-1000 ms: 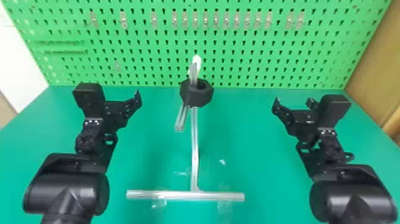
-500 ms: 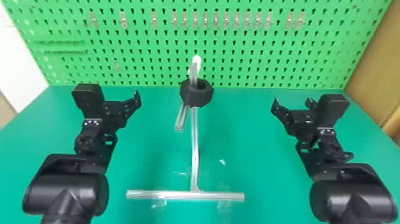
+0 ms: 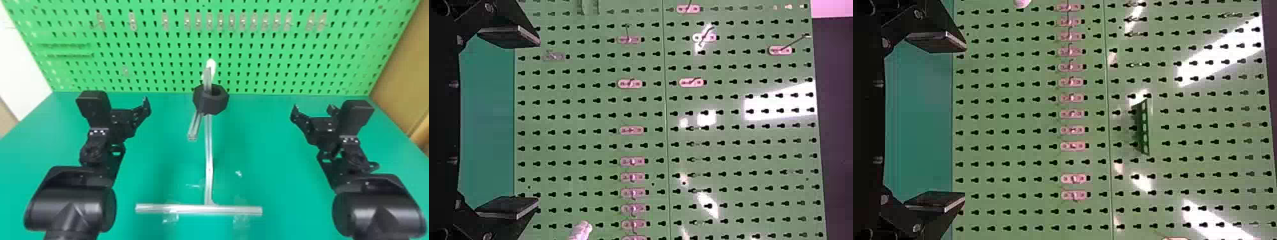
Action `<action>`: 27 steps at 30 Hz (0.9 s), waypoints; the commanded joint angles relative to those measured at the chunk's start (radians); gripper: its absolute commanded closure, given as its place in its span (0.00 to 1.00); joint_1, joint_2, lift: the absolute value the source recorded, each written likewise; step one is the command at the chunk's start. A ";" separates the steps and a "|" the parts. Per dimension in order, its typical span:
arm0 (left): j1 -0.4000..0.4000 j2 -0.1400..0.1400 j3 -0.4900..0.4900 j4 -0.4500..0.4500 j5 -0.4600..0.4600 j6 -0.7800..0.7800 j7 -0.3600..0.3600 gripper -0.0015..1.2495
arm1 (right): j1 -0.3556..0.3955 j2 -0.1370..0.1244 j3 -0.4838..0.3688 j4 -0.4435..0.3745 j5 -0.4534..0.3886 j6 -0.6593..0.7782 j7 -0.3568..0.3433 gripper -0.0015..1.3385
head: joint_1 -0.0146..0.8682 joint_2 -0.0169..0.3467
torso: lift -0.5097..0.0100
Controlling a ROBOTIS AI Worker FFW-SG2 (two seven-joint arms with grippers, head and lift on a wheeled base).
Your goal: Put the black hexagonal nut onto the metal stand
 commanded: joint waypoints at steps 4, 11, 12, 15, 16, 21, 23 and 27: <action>0.002 -0.001 0.000 0.000 0.000 -0.002 0.000 0.13 | 0.000 0.000 -0.003 -0.003 0.002 0.005 0.000 0.18 | 0.80 0.27 | 0.98; 0.002 -0.001 -0.002 0.000 0.002 -0.002 0.000 0.13 | 0.000 0.000 -0.003 -0.008 0.011 0.012 0.000 0.18 | 0.80 0.27 | 0.98; 0.002 -0.001 -0.002 0.000 0.002 -0.002 0.000 0.13 | 0.000 0.000 -0.003 -0.009 0.012 0.012 0.000 0.18 | 0.80 0.27 | 0.98; 0.002 -0.001 -0.002 0.000 0.002 -0.001 0.000 0.13 | 0.000 0.000 -0.001 -0.009 0.012 0.012 0.000 0.18 | 0.80 0.27 | 0.98; 0.003 0.001 -0.002 0.000 0.000 -0.002 0.000 0.13 | -0.001 -0.002 -0.001 -0.009 0.012 0.012 0.000 0.18 | 0.80 0.27 | 0.98; 0.003 0.001 -0.002 0.001 0.002 -0.001 0.000 0.13 | -0.001 -0.002 0.000 -0.009 0.012 0.014 0.000 0.18 | 0.80 0.27 | 0.98; 0.003 0.001 -0.002 0.001 0.002 -0.002 0.000 0.13 | -0.003 -0.003 0.002 -0.009 0.012 0.014 0.000 0.18 | 0.80 0.27 | 0.98; 0.002 -0.001 -0.002 0.001 0.003 -0.002 0.000 0.13 | -0.003 -0.003 0.003 -0.009 0.012 0.014 0.000 0.18 | 0.80 0.27 | 0.98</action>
